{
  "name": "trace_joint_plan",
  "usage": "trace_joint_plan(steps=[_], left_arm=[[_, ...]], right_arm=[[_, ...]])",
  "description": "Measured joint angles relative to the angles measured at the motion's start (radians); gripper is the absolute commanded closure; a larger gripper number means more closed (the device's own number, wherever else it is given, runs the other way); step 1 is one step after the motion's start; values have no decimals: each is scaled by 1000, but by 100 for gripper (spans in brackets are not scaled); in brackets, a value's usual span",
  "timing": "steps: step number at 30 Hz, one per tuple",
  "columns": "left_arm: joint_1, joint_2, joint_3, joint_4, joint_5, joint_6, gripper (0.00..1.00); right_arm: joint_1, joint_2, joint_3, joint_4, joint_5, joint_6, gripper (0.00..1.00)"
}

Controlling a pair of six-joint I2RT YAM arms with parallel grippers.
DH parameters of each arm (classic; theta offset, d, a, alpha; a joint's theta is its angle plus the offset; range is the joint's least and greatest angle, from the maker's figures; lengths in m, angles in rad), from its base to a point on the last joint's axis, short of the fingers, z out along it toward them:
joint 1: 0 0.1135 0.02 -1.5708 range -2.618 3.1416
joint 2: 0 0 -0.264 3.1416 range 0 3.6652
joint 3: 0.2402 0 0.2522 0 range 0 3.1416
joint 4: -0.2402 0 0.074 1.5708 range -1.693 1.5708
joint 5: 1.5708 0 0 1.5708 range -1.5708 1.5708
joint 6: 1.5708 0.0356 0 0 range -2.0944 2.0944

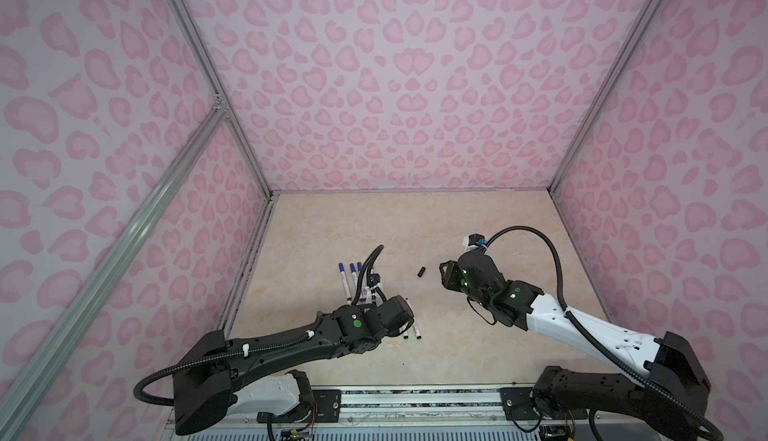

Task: Insert the pens into the pen caps

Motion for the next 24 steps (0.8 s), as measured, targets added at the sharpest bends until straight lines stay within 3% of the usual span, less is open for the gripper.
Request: trace_joint_plan(steps=[7, 13, 24], left_arm=[[-117, 101, -6, 60, -17, -101, 52], [-137, 237, 63, 116, 4, -108, 52], [-119, 343, 200, 138, 8, -94, 55]], right_arm=[[-23, 44, 21, -4, -6, -14, 60], [-52, -23, -38, -3, -6, -13, 59], [-80, -121, -116, 0, 9, -5, 57]])
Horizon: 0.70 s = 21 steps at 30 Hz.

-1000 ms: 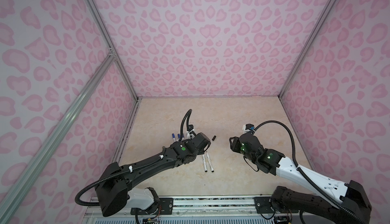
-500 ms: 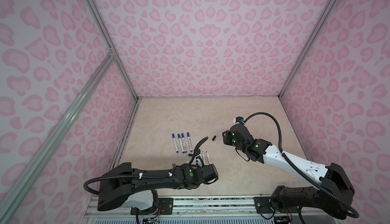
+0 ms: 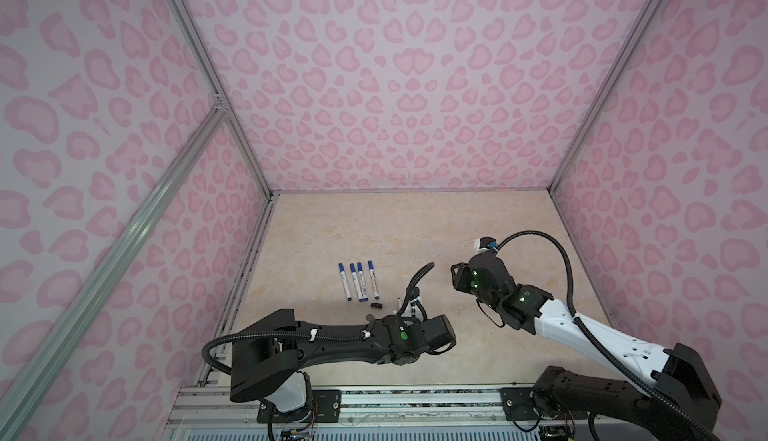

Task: Insert the pens into the pen caps

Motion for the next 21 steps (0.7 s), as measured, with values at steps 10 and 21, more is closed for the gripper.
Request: trace_joint_plan(steps=[10, 21], left_arm=[[47, 54, 21, -27, -6, -40, 57], [83, 152, 77, -32, 17, -34, 61]], right_arm=[[-68, -38, -29, 0, -5, -1, 57], [-98, -28, -29, 0, -30, -11, 57]])
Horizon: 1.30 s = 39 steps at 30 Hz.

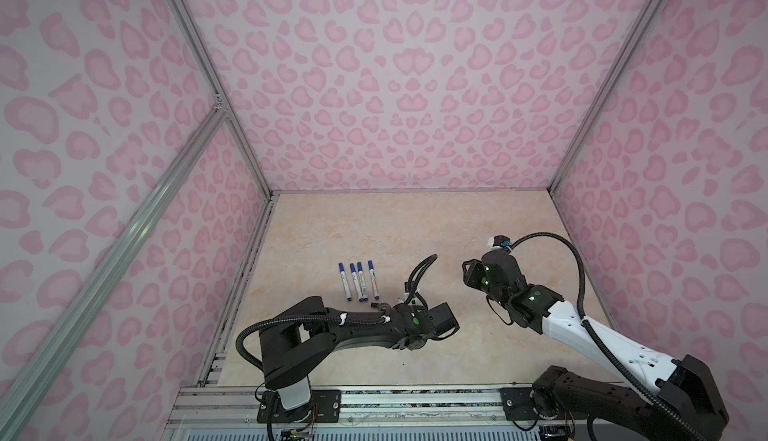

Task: Insert the pens into the pen caps

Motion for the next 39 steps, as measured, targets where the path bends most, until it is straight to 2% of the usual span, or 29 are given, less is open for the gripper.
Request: trace_joint_plan(steps=[9, 10, 12, 31, 36, 39], left_arm=[[21, 39, 3, -8, 4, -3, 63], [23, 43, 4, -8, 6, -3, 67], [26, 51, 7, -9, 7, -2, 68], [30, 87, 31, -10, -1, 1, 73], [31, 91, 31, -10, -12, 1, 83], [32, 91, 29, -7, -12, 2, 87]], right_arm=[[-13, 10, 0, 0, -11, -4, 57], [-13, 11, 0, 0, -13, -5, 57], [-13, 12, 0, 0, -13, -5, 57], [-13, 6, -1, 0, -27, -4, 57], [-13, 0, -8, 0, -27, -4, 57], [-13, 0, -10, 0, -27, -4, 57]])
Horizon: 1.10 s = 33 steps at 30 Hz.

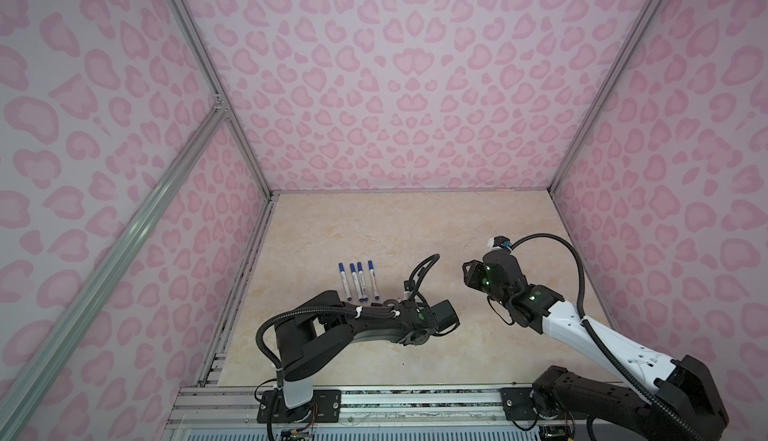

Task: Insert the pens into the pen caps
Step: 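Close the left gripper on the thin white marker with gold stripe, then lift the marker with the left gripper while the right grasps a black cap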

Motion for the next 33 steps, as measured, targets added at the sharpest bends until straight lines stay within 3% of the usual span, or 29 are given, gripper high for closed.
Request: trace_joint_plan(steps=[5, 11, 15, 24, 29, 33], left_arm=[[0, -10, -11, 14, 4, 4, 97], [-1, -88, -37, 7, 29, 48, 97], [-8, -269, -98, 0, 10, 77, 97], [-62, -750, -335, -12, -71, 104, 97], [-105, -960, -496, -14, -78, 96, 97], [-128, -1038, -557, -14, -77, 97, 97]], right_arm=[[0, 0, -2, 0, 0, 0, 57], [3, 39, -3, 9, -17, -3, 61], [57, 123, 38, -1, -3, -3, 60], [166, 460, 266, -27, 31, 1, 73], [171, 634, 414, -76, 47, 0, 67], [171, 727, 488, -117, 58, -3, 64]])
